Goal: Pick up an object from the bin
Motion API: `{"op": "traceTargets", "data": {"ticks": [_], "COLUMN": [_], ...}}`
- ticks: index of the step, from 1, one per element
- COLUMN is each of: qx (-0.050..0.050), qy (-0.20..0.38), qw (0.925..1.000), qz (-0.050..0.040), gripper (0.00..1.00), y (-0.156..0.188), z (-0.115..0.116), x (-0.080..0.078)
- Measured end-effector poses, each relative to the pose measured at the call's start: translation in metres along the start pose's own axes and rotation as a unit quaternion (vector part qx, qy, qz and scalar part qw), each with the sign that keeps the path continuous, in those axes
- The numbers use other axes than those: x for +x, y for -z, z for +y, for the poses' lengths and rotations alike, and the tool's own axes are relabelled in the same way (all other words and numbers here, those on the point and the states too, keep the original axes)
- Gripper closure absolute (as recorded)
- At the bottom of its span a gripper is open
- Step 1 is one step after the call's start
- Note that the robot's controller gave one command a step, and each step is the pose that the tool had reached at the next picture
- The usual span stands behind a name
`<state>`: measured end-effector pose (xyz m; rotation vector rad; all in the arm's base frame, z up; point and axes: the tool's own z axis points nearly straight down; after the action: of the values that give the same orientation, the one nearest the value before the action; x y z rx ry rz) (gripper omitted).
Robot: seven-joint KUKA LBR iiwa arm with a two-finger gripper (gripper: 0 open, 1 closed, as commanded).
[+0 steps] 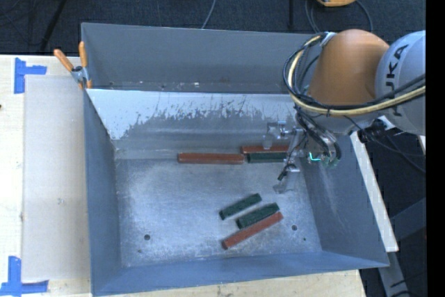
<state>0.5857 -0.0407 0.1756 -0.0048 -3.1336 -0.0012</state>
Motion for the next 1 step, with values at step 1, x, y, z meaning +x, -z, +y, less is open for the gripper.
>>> {"op": "traceTargets", "data": {"ticks": [1], "qx": [0.000], "qy": [0.065], "qw": [0.9979], "qz": [0.0001], "gripper": [0.00], "y": [-0.1095], "z": [0.0142], "x": [0.0329]}}
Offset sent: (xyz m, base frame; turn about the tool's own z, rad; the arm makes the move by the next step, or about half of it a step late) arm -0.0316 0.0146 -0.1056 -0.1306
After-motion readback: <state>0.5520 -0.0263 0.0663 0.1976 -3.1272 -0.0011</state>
